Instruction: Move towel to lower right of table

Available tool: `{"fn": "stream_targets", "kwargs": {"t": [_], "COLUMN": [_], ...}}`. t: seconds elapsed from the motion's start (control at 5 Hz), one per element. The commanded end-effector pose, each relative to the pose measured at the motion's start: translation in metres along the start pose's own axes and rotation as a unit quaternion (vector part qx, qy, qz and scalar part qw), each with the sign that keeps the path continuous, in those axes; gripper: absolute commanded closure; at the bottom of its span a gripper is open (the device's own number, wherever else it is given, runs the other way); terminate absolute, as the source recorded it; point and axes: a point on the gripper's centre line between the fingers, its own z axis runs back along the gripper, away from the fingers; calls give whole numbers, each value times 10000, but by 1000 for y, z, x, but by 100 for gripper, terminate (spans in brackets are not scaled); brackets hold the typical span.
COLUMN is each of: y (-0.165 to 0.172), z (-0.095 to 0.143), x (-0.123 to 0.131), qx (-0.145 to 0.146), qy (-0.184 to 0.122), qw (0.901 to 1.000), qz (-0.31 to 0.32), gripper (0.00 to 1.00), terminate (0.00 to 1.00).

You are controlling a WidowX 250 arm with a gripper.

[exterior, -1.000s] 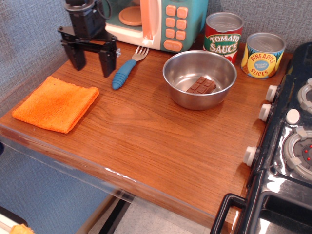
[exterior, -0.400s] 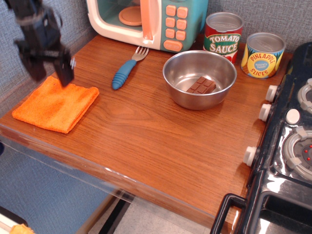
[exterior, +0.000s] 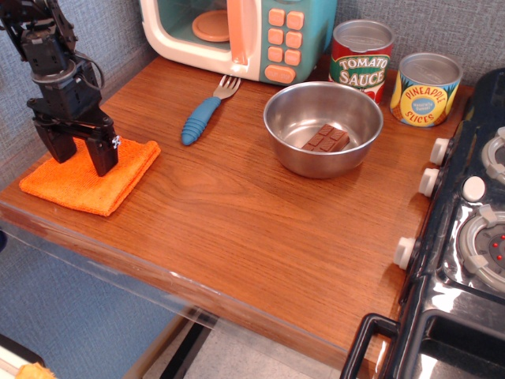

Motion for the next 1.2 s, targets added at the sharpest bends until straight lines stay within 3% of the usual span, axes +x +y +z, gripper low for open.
{"fn": "stream_targets", "kwargs": {"t": [0.0,0.2,0.4,1.0], "y": [7,5,-10,-125], "z": [-17,-22,-24,-17], "x": [-14,-17,-23,-43], "qx": [191,96,-186,-534], "qy": [44,163,268,414], "qw": [9998,9998,9995,9971], "qz": [-26,45,-13,-345], "gripper": [0,0,0,0], "terminate": [0,0,0,0]}}
